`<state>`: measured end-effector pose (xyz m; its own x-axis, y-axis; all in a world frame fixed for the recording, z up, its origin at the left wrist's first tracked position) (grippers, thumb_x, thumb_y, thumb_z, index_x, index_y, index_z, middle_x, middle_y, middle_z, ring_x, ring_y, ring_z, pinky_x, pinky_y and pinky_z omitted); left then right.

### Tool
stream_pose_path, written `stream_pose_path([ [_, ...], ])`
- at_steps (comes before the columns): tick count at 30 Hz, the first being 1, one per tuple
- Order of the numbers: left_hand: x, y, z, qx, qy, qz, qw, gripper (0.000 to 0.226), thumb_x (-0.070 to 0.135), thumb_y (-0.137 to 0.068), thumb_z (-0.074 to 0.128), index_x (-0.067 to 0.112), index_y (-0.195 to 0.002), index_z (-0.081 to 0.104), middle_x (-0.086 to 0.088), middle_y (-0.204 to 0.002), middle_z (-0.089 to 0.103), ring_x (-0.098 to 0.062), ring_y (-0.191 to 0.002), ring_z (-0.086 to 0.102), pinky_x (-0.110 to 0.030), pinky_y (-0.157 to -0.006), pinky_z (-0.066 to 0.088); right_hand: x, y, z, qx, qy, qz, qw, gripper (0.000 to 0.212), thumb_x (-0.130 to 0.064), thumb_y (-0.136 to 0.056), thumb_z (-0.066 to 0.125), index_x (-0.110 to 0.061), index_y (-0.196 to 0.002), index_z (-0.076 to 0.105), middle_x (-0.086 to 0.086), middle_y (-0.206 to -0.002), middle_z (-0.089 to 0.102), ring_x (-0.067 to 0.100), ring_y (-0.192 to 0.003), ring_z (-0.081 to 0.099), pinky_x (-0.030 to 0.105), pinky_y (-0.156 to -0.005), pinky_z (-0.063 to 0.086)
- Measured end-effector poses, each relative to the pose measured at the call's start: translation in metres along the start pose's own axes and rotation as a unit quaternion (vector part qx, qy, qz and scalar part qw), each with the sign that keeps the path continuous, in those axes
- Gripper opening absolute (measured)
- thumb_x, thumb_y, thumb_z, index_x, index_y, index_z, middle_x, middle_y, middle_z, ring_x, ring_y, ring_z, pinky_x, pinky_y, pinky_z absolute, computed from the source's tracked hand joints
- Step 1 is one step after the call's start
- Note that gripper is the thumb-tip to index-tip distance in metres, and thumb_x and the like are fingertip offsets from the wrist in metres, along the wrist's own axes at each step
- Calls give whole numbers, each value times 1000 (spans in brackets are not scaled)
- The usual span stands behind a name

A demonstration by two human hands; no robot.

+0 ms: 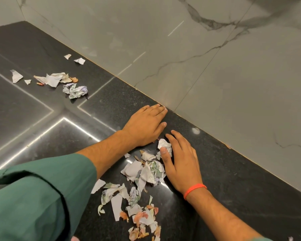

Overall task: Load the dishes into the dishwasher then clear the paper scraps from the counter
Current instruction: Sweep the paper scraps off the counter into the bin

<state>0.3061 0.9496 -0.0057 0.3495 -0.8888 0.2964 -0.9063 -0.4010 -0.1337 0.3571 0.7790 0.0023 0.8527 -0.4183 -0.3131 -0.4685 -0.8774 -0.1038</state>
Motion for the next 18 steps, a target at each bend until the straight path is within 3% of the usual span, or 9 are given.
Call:
stream_pose_path([
  [6,3,60,-13,2,125,-10,992,56,46,-105,26,25,-153,45,10,-159,42,-6,-153,22,-39,-128,14,0,1,0,1,-1,-4,1000,64,-63,-102,23,-25,-149,45,-10,-160,34,9,-148,27,36,-117,27],
  [10,23,128,-23,-51,187,30,981,55,55,-104,19,39,-150,46,23,-160,35,5,-153,12,-31,-127,9,1,1,0,2,-8,-9,1000,64,-63,-102,25,-25,-149,44,-10,-160,34,9,-148,28,35,-117,27],
  [13,32,159,-33,-80,279,15,957,44,49,-108,31,41,-148,48,30,-158,34,13,-149,15,-27,-126,13,0,2,1,4,-11,-9,1000,64,-64,-102,24,-26,-149,44,-10,-159,34,9,-148,27,35,-117,26],
  [16,13,169,-48,-17,323,-46,945,39,49,-106,38,45,-144,50,31,-157,34,10,-146,27,-32,-121,31,0,2,0,4,-10,-10,1000,65,-65,-102,23,-26,-149,44,-10,-159,34,9,-148,27,34,-117,24],
  [18,-11,166,-56,45,286,-100,952,44,51,-102,39,41,-143,52,24,-158,36,4,-149,27,-37,-121,31,0,1,1,5,-13,-10,1000,66,-65,-101,22,-26,-148,45,-10,-159,34,10,-147,29,34,-116,24],
])
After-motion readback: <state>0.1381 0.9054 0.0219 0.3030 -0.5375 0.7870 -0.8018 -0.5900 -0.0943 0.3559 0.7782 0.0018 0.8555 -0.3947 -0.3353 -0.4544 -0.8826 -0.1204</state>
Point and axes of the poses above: each hand's wrist, its own y-axis away from the middle knuckle, its own z-axis out of the palm, x = y × z, the point moved 4 cm from there along -y, towards the middle knuckle
